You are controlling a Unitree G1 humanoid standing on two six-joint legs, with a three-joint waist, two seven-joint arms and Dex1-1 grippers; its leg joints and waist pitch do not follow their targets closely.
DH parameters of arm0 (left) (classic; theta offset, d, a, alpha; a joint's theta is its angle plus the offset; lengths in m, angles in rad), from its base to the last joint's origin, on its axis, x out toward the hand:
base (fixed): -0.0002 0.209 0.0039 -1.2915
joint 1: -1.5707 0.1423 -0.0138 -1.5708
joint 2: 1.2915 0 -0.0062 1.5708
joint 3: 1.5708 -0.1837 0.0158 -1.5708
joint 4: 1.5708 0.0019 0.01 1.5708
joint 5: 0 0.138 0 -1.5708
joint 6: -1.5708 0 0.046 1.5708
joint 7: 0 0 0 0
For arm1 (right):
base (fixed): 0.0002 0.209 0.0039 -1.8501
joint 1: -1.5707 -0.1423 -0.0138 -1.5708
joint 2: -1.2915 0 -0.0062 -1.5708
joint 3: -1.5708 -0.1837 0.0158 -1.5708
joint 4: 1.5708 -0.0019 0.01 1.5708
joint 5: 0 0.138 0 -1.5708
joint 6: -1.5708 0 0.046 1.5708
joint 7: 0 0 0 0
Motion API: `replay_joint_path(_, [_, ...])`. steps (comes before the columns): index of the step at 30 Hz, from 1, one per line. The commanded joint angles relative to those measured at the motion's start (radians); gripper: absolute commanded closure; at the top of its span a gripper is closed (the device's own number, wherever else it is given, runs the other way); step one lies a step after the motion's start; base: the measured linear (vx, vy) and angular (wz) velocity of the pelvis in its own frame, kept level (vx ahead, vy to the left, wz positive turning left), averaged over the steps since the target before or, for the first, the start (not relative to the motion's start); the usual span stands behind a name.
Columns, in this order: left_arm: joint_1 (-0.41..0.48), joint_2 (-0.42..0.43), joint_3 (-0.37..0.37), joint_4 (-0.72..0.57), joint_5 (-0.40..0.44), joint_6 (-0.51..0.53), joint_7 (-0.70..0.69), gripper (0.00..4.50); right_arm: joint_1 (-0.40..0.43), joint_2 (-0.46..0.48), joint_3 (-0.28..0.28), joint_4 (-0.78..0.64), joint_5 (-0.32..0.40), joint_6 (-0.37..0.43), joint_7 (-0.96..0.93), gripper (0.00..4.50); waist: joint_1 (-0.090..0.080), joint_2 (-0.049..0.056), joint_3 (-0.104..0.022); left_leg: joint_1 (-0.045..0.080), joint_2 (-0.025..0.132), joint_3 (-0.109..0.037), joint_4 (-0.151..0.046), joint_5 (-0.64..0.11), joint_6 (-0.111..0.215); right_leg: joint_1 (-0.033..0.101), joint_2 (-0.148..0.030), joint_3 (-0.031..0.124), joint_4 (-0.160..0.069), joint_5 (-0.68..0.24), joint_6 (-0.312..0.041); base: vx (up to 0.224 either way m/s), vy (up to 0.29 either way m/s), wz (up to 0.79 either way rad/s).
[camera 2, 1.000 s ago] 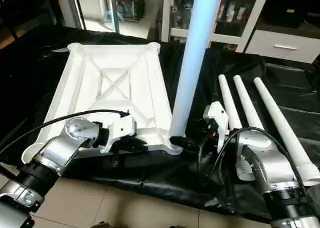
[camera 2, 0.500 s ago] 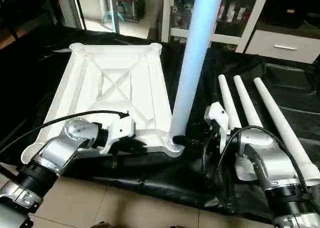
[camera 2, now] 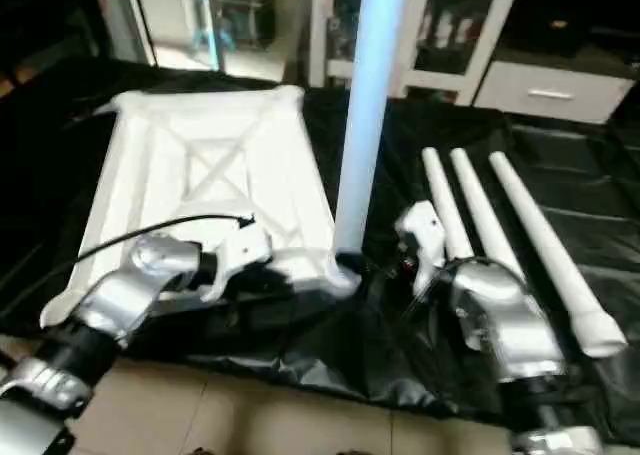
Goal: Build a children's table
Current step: Rotate leg to tighten
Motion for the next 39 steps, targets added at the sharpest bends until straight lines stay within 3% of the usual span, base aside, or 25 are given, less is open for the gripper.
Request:
replay_joint_path(1, [-0.042,-0.052,0.005,0.028,0.023,0.045,0.09,4.5,-0.008,0.037,0.006,0.079,-0.097,0.04,-0.189,2.62,0.0,-0.009,-0.054,0.003,0.047,-0.026,-0.079,-0.268,0.019,0.038,-0.073,0.038,-0.1,-0.552,-0.119,0.0,0.0,0.0])
replay_joint_path(4, [-0.116,-0.144,0.068,0.127,0.035,0.12,0.304,4.5,-0.046,0.146,-0.011,0.161,-0.18,0.059,-0.486,2.63,-0.015,-0.006,-0.055,0.007,0.039,-0.031,-0.075,-0.29,-0.002,0.032,-0.07,0.029,-0.112,-0.613,-0.089,0.0,0.0,0.0])
replay_joint_path(6, [-0.146,-0.191,0.082,0.156,0.038,0.119,0.369,4.5,-0.082,0.234,-0.047,0.228,-0.179,0.051,-0.635,2.63,-0.029,-0.004,-0.059,-0.004,0.038,-0.036,-0.081,-0.292,0.004,0.04,-0.072,0.024,-0.114,-0.578,-0.088,0.0,0.0,0.0])
replay_joint_path(7, [-0.156,-0.207,0.076,0.161,0.045,0.114,0.38,4.5,-0.098,0.277,-0.059,0.251,-0.163,0.051,-0.671,2.63,-0.033,-0.001,-0.063,-0.013,0.043,-0.043,-0.086,-0.285,0.006,0.051,-0.075,0.02,-0.11,-0.534,-0.095,0.0,0.0,0.0])
replay_joint_path(8, [-0.159,-0.21,0.07,0.162,0.051,0.11,0.381,4.5,-0.102,0.29,-0.053,0.251,-0.167,0.046,-0.678,2.63,-0.033,0.002,-0.063,-0.014,0.045,-0.045,-0.088,-0.286,0.007,0.052,-0.074,0.02,-0.107,-0.513,-0.097,0.0,0.0,0.0])
replay_joint_path(10, [-0.159,-0.213,0.065,0.157,0.054,0.107,0.374,4.5,-0.109,0.299,-0.034,0.244,-0.183,0.02,-0.671,2.64,-0.031,0.002,-0.063,-0.003,0.046,-0.04,-0.086,-0.307,0.014,0.045,-0.076,0.022,-0.11,-0.463,-0.118,0.0,0.0,0.0])
replay_joint_path(11, [-0.159,-0.213,0.065,0.157,0.054,0.107,0.374,4.5,-0.11,0.3,-0.034,0.244,-0.183,0.018,-0.672,2.64,-0.031,0.002,-0.063,-0.003,0.046,-0.04,-0.086,-0.307,0.014,0.045,-0.076,0.022,-0.11,-0.463,-0.118,0.0,0.0,0.0])
replay_joint_path(12, [-0.162,-0.207,0.065,0.169,0.058,0.103,0.372,4.5,-0.126,0.304,-0.037,0.251,-0.191,-0.022,-0.662,2.64,-0.03,0.002,-0.064,-0.003,0.047,-0.036,-0.086,-0.289,0.02,0.047,-0.077,0.027,-0.101,-0.388,-0.152,0.0,0.0,0.0])
replay_joint_path(13, [-0.162,-0.207,0.065,0.169,0.058,0.103,0.372,4.5,-0.126,0.304,-0.037,0.251,-0.191,-0.022,-0.662,2.64,-0.029,0.001,-0.064,-0.006,0.046,-0.035,-0.087,-0.277,0.026,0.051,-0.076,0.027,-0.097,-0.367,-0.161,0.0,0.0,0.0])
replay_joint_path(17, [-0.159,-0.185,0.06,0.188,0.06,0.085,0.366,4.5,-0.141,0.299,-0.039,0.264,-0.186,-0.062,-0.639,2.64,-0.022,0.001,-0.066,-0.007,0.046,-0.031,-0.083,-0.241,0.04,0.054,-0.077,0.029,-0.09,-0.327,-0.181,0.0,0.0,0.0])
replay_joint_path(18, [-0.153,-0.175,0.056,0.186,0.061,0.075,0.355,4.5,-0.139,0.303,-0.048,0.248,-0.163,-0.08,-0.607,2.29,-0.019,0.002,-0.068,-0.004,0.047,-0.029,-0.081,-0.22,0.045,0.054,-0.079,0.03,-0.087,-0.3,-0.19,0.0,0.0,0.0])
replay_joint_path(21, [-0.14,-0.161,0.05,0.178,0.061,0.062,0.334,4.5,-0.125,0.305,-0.06,0.199,-0.11,-0.07,-0.535,1.94,-0.013,0.003,-0.071,-0.005,0.049,-0.027,-0.08,-0.168,0.071,0.059,-0.079,0.032,-0.077,-0.218,-0.22,0.0,0.0,0.0])
replay_joint_path(24, [-0.118,-0.134,0.033,0.158,0.06,0.038,0.281,4.5,-0.104,0.276,-0.05,0.151,-0.096,-0.07,-0.471,1.77,-0.009,0.008,-0.072,-0.006,0.053,-0.027,-0.079,-0.128,0.086,0.062,-0.079,0.03,-0.07,-0.166,-0.238,0.0,0.0,0.0])
replay_joint_path(27, [-0.083,-0.099,0.01,0.126,0.055,0.007,0.213,4.5,-0.071,0.217,-0.044,0.117,-0.087,-0.065,-0.395,1.54,-0.005,0.01,-0.07,-0.002,0.055,-0.025,-0.079,-0.138,0.086,0.061,-0.078,0.03,-0.069,-0.156,-0.256,0.0,0.0,0.0])
replay_joint_path(31, [-0.04,-0.061,-0.01,0.072,0.031,-0.025,0.119,4.5,-0.037,0.145,-0.043,0.062,-0.049,-0.036,-0.273,1.32,0.003,0.01,-0.068,0.0,0.058,-0.026,-0.082,-0.175,0.076,0.062,-0.08,0.031,-0.072,-0.203,-0.244,0.0,0.0,0.0])
replay_joint_path(34, [0.023,-0.001,-0.035,-0.04,-0.047,-0.093,-0.079,4.5,0.013,0.026,-0.015,-0.027,-0.016,0.008,-0.087,0.98,0.011,0.007,-0.065,0.003,0.062,-0.025,-0.085,-0.194,0.071,0.06,-0.081,0.033,-0.074,-0.233,-0.232,0.0,0.0,0.0])
replay_joint_path(37, [0.044,0.035,-0.043,-0.083,-0.067,-0.086,-0.144,4.5,0.038,-0.048,-0.016,-0.078,0.019,0.035,0.017,0.74,0.016,0.009,-0.065,0.003,0.062,-0.024,-0.085,-0.192,0.073,0.057,-0.08,0.032,-0.072,-0.226,-0.232,0.0,0.0,0.0])
replay_joint_path(38, [0.046,0.043,-0.042,-0.085,-0.063,-0.086,-0.146,4.5,0.045,-0.075,-0.018,-0.094,0.034,0.048,0.058,0.74,0.02,0.002,-0.065,0.003,0.063,-0.023,-0.085,-0.192,0.077,0.059,-0.08,0.032,-0.071,-0.231,-0.232,0.0,0.0,0.0])
replay_joint_path(39, [0.047,0.045,-0.042,-0.084,-0.06,-0.09,-0.144,4.5,0.048,-0.086,-0.019,-0.101,0.04,0.054,0.076,0.74,0.026,0.004,-0.064,0.006,0.063,-0.022,-0.084,-0.189,0.078,0.056,-0.08,0.032,-0.072,-0.244,-0.229,0.0,0.0,0.0])
